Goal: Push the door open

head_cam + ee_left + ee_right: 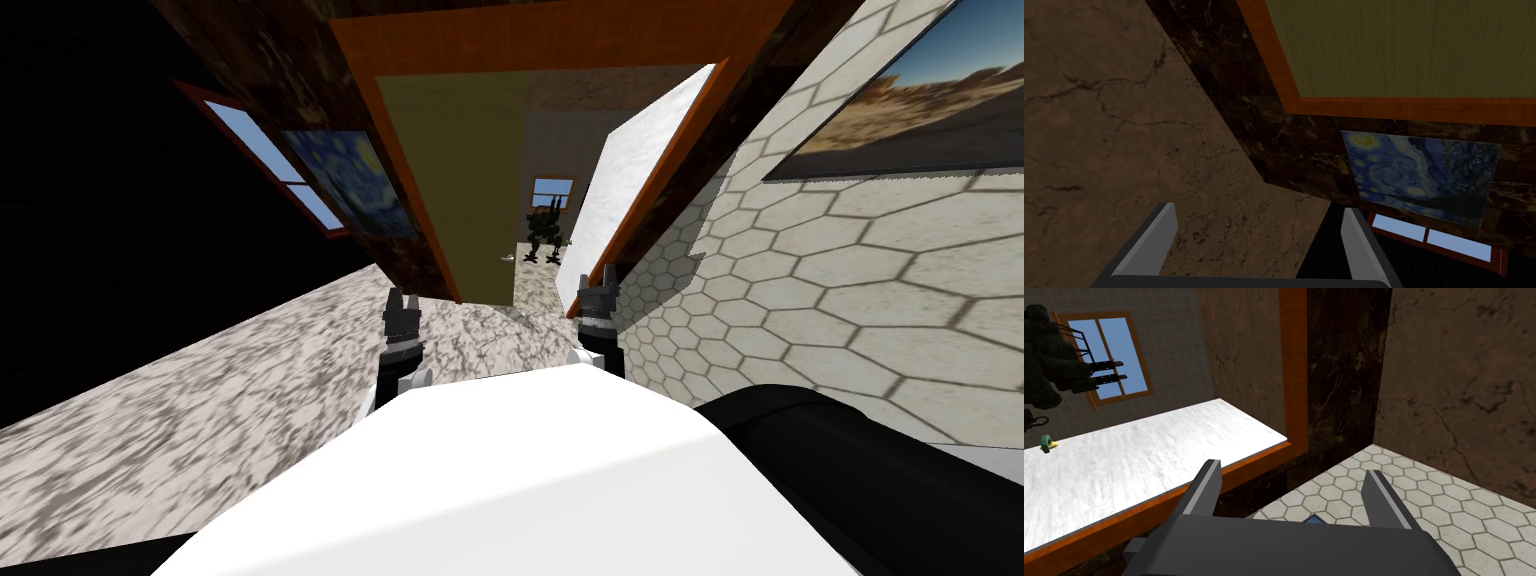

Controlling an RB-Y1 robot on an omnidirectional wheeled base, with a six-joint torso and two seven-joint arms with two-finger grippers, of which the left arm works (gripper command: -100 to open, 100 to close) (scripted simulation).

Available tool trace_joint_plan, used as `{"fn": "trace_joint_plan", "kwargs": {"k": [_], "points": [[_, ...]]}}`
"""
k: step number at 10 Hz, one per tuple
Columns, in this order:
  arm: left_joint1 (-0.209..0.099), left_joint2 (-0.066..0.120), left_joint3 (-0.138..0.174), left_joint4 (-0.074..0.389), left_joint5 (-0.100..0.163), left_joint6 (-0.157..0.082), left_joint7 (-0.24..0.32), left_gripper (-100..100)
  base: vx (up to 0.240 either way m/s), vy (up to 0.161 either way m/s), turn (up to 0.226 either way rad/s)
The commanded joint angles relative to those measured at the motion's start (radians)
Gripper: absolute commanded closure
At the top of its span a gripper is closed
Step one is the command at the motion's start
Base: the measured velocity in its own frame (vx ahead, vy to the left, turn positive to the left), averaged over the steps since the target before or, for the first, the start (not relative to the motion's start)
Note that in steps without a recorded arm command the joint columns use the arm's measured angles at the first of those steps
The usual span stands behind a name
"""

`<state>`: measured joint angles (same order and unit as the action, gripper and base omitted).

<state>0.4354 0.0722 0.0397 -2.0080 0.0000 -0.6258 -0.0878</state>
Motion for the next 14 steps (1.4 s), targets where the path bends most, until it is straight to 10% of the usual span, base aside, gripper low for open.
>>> {"fn": "trace_joint_plan", "kwargs": {"k": [1, 14], "points": [[-0.013, 0.005, 0.002, 0.04, -0.002, -0.013, 0.009, -100, 0.087, -0.032, -0.027], [-0.171, 0.024, 0.004, 0.391, -0.028, -0.064, 0.067, -100, 0.098, -0.037, -0.031]]}}
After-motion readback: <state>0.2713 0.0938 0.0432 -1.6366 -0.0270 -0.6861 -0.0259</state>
